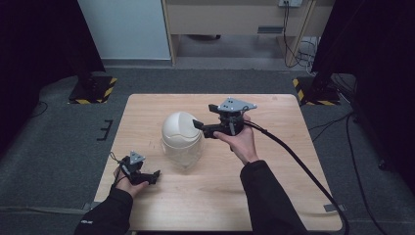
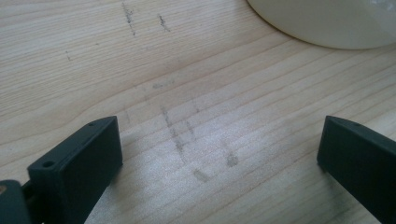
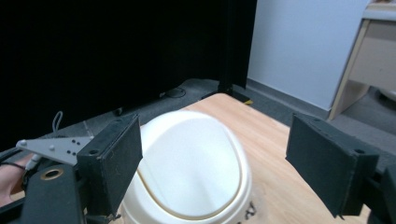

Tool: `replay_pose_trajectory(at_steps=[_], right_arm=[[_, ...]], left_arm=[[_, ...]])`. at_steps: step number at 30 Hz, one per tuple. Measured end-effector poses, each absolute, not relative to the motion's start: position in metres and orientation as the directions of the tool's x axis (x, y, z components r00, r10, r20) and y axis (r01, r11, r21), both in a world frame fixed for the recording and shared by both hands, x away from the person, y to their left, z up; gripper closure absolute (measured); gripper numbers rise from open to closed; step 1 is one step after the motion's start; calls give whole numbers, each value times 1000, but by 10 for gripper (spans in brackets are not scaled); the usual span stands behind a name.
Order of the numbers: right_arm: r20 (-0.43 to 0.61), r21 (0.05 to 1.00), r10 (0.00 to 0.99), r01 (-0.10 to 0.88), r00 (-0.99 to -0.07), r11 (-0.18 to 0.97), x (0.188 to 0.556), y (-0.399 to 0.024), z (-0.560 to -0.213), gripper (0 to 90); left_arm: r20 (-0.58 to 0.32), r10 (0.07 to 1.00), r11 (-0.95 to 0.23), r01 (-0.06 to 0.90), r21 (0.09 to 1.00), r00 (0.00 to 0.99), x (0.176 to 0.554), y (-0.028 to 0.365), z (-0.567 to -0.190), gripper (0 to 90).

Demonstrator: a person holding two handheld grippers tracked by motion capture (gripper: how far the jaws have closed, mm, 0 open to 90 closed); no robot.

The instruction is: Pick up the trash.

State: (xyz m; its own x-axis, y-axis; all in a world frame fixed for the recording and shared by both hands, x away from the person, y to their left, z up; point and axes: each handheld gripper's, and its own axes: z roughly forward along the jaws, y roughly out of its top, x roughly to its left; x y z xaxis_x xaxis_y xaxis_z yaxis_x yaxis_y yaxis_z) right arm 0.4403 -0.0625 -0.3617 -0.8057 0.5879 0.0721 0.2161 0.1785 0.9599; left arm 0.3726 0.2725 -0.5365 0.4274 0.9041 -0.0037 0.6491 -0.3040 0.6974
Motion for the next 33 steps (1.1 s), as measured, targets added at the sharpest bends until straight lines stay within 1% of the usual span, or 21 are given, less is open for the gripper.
replay_pose_trajectory(at_steps=[7, 17, 26, 33], right_arm=[[88, 945, 563, 248, -822, 215, 441, -42, -387, 188], [74, 922, 524, 258, -848, 288, 438, -16, -418, 190], [108, 903, 508, 297, -855, 309, 440, -8, -433, 191], [132, 903, 487, 307, -864, 301, 442, -7, -434, 196]], left_arm=[[-3, 904, -305, 649, 697, 428, 373, 273, -537, 0], [-3, 904, -305, 649, 697, 428, 373, 273, -537, 0], [-3, 903, -305, 649, 697, 429, 373, 273, -537, 0], [-3, 903, -306, 648, 697, 430, 373, 273, -537, 0]])
